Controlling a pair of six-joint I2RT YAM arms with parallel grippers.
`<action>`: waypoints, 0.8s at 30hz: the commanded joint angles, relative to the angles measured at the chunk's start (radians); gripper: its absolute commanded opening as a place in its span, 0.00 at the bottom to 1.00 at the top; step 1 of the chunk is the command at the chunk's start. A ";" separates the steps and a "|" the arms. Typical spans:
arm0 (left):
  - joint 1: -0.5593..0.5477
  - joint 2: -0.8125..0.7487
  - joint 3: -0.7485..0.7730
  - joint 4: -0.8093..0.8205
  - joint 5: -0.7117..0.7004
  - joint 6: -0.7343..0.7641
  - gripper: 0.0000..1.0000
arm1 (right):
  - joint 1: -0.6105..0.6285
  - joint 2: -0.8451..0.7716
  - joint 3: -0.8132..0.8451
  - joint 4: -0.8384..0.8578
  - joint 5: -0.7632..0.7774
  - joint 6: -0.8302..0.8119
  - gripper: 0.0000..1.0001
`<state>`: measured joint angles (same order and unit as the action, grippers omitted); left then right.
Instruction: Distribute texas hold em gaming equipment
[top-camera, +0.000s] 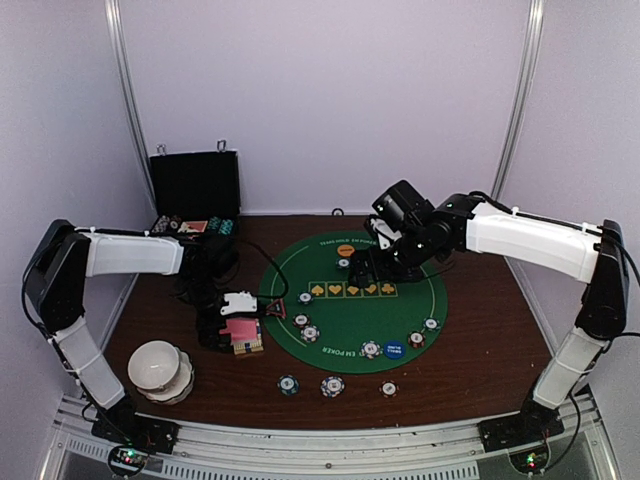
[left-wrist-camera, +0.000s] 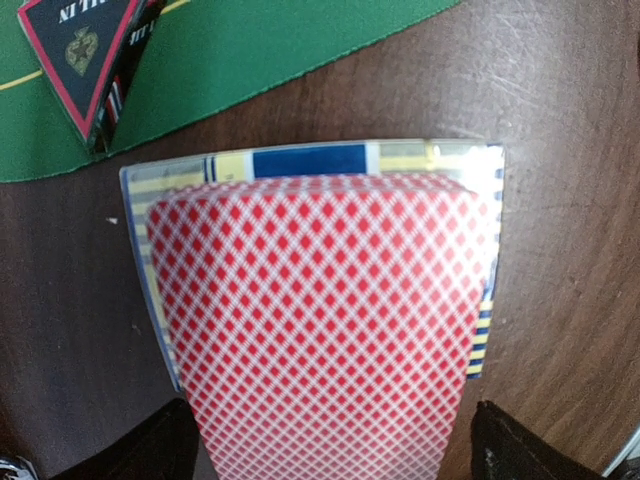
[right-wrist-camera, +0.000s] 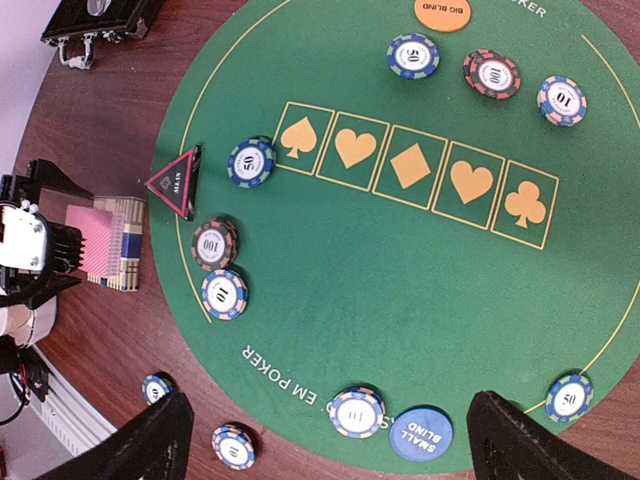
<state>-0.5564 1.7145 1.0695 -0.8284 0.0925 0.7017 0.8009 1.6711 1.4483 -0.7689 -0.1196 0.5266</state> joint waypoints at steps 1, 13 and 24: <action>-0.005 0.013 0.003 0.047 -0.016 0.020 0.98 | 0.007 -0.042 -0.008 0.020 -0.011 -0.004 1.00; -0.005 0.015 -0.030 0.089 -0.025 0.032 0.98 | 0.007 -0.043 -0.009 0.030 -0.019 -0.004 1.00; -0.004 0.008 -0.046 0.082 -0.013 0.038 0.90 | 0.006 -0.040 -0.018 0.048 -0.037 0.004 1.00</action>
<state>-0.5564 1.7195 1.0351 -0.7563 0.0677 0.7250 0.8013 1.6619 1.4460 -0.7410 -0.1471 0.5274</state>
